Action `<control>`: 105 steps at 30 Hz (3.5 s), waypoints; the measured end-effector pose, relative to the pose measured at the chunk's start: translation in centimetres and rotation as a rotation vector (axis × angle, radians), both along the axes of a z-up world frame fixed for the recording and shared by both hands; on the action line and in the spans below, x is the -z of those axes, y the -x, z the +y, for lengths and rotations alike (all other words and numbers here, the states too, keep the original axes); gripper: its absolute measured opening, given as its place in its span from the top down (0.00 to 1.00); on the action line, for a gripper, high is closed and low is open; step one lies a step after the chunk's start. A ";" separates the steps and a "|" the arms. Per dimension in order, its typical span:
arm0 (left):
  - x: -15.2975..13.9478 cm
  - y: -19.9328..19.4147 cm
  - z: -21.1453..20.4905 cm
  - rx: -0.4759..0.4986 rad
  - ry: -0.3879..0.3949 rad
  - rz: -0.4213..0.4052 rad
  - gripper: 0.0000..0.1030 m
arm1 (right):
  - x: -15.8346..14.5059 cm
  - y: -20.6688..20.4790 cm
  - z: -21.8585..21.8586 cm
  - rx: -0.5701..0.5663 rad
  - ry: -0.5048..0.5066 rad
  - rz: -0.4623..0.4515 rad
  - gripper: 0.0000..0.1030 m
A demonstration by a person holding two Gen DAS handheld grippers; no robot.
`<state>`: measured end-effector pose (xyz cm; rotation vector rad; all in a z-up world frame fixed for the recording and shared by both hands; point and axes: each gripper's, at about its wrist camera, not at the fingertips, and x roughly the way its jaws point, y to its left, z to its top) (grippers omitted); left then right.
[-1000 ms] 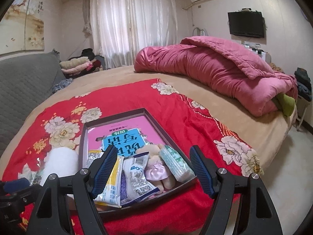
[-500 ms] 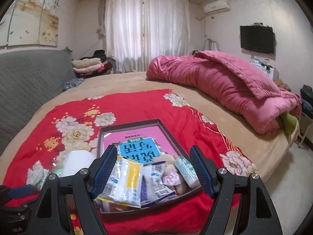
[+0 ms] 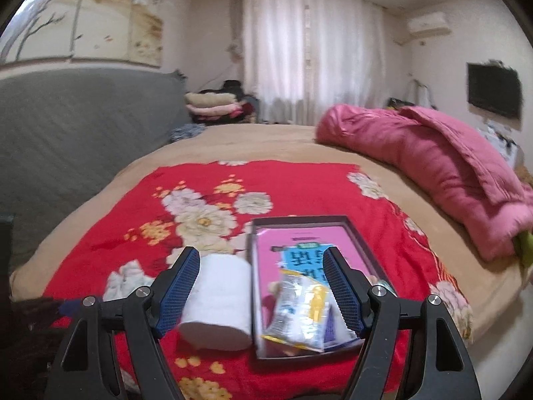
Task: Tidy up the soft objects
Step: 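Move both grippers back from the tray toward the items on the quilt, then grasp the white floral scrunchie with the left gripper while the right grasps the bagged green sponge, then carry the scrunchie and bagged green sponge over the tray with both grippers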
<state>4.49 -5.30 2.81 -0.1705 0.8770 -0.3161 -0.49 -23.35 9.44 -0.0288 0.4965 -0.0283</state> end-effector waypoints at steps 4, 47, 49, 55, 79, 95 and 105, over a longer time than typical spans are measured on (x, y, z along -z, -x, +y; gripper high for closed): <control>0.5 -0.6 1.8 -0.040 0.022 0.010 0.40 | 0.6 -0.4 2.4 -0.063 0.030 0.022 0.25; 9.4 -9.6 9.4 -0.174 0.098 0.169 0.39 | 9.1 -9.1 10.6 -0.305 0.201 0.265 0.25; 9.8 -10.0 9.5 -0.178 0.093 0.175 0.39 | 9.5 -9.5 11.1 -0.344 0.232 0.278 0.25; 10.9 -11.0 10.3 -0.188 0.142 0.196 0.40 | 11.9 -11.2 13.7 -0.443 0.425 0.364 0.25; 11.1 -11.9 12.9 -0.188 0.343 0.164 0.79 | 14.4 -16.0 13.8 -0.437 0.379 0.469 0.61; 5.9 -8.7 10.8 -0.142 0.233 -0.060 0.79 | 6.3 -10.4 6.7 -0.254 0.003 0.153 0.61; 3.7 -5.1 5.3 -0.028 0.206 -0.088 0.79 | 5.0 -7.8 0.9 -0.154 -0.091 0.093 0.61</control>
